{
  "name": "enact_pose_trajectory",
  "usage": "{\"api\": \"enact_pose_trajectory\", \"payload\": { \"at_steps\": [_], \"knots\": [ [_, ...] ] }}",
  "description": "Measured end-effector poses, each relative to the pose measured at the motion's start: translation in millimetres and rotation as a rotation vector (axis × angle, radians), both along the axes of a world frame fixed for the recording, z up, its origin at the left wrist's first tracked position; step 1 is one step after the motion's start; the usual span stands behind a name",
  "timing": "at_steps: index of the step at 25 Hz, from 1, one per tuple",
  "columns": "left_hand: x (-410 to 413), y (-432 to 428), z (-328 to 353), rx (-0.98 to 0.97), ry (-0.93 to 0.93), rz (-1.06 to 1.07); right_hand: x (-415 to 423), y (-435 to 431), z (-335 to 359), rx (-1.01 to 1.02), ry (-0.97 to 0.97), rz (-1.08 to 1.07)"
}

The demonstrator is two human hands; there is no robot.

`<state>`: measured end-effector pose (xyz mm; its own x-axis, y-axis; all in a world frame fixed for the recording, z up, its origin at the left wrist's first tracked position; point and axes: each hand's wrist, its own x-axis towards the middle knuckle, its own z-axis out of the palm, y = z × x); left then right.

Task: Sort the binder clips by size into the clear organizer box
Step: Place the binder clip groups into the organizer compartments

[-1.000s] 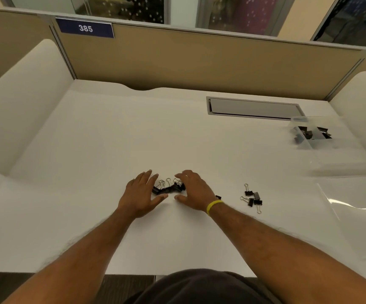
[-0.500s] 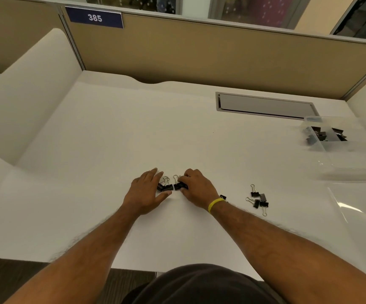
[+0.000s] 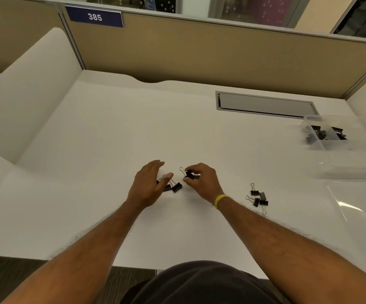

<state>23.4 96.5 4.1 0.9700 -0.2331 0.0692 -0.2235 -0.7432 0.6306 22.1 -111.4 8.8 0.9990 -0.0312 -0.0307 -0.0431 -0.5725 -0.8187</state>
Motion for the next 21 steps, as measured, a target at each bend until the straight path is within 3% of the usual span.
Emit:
{"api": "enact_pose_trajectory", "payload": {
  "at_steps": [4, 7, 9, 15, 18, 21],
  "knots": [
    [2.4, -33.2, 25.0, -0.516, 0.206, 0.221, 2.8, 21.7, 24.4, 0.196, -0.082, 0.010],
    [6.0, -52.6, 43.1, -1.042, 0.544, 0.304, 5.8, 37.3, 38.9, 0.186, -0.152, 0.097],
    [6.0, -55.1, 50.9, -1.246, 0.679, 0.373, 4.6, 43.4, 44.2, 0.126, -0.146, 0.168],
    [9.6, -34.9, 43.4, -1.395, 0.823, 0.509, 1.7, 40.7, 44.5, 0.031, -0.153, 0.290],
    [9.6, -22.9, 40.1, -1.444, 0.786, 0.547, 0.5, 35.8, 32.6, -0.043, -0.197, 0.196],
    [10.0, -15.0, 40.3, -1.461, 0.749, 0.573, -1.6, 29.6, 15.9, -0.212, -0.007, 0.176]
  ]
}}
